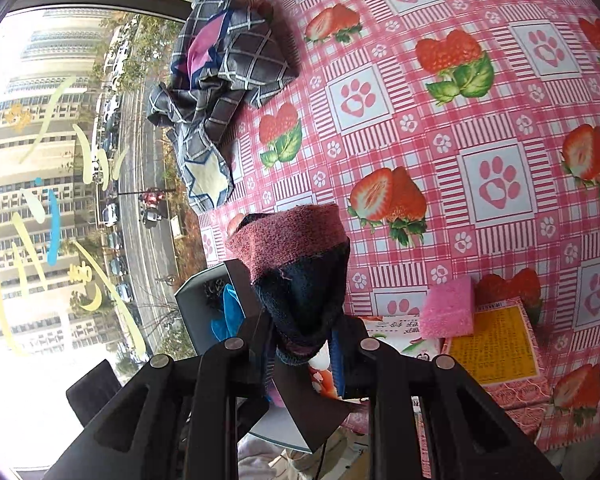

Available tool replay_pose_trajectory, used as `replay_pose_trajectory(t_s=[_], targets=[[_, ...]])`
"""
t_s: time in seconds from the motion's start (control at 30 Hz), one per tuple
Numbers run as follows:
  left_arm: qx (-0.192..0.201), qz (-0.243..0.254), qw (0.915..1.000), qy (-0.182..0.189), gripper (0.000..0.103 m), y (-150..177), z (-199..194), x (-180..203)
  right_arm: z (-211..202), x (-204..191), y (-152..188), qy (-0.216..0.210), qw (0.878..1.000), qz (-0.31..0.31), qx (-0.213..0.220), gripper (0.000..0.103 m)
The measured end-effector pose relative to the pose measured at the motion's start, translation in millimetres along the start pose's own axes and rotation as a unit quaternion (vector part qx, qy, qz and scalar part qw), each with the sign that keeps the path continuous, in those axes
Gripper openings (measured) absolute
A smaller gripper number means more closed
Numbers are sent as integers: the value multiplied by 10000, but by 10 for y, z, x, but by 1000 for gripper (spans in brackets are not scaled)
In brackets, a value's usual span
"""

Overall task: Organize soft objects
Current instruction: 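Grasp the pink sponge on the table with the left tool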

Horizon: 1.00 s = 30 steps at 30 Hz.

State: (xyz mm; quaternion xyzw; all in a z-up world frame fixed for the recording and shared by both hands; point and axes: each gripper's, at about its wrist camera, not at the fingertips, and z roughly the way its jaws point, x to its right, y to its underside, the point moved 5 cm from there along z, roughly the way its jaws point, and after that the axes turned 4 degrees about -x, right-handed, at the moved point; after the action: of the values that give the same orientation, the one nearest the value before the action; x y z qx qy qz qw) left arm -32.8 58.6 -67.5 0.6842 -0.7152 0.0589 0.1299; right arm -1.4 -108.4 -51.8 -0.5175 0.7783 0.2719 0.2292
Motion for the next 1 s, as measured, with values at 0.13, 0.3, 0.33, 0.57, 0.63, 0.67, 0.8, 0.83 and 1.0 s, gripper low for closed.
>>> replay_pose_trajectory(t_s=[0.13,0.3,0.33,0.57,0.63,0.67,0.8,0.83,1.0], targets=[[-707,278,9971,70,103,-188,453,412,-376,258,32,15,9997,104,234,23],[-1584,338,9868,2,103,-271,1007,763,-688,727,74,58,9986,385,371,23],[-1715,335,9846,-15,103,-283,1095,809,-719,811,72,80,9983,415,399,23],[-2381,522,9679,-613,102,-255,1517,974,-846,1121,74,227,9978,405,481,24],[-2553,563,9627,-699,95,-214,1601,996,-861,1189,84,292,9976,392,484,24],[-2638,581,9600,-731,89,-192,1640,1002,-869,1225,92,330,9976,380,478,24],[-2745,523,9572,-760,61,-165,1722,1003,-883,1329,121,460,9971,357,497,24],[-2772,502,9567,-730,56,-161,1733,1002,-888,1349,127,495,9969,337,508,24],[-2557,525,9637,-562,51,-258,1639,1008,-935,1411,156,724,9953,215,606,24]])
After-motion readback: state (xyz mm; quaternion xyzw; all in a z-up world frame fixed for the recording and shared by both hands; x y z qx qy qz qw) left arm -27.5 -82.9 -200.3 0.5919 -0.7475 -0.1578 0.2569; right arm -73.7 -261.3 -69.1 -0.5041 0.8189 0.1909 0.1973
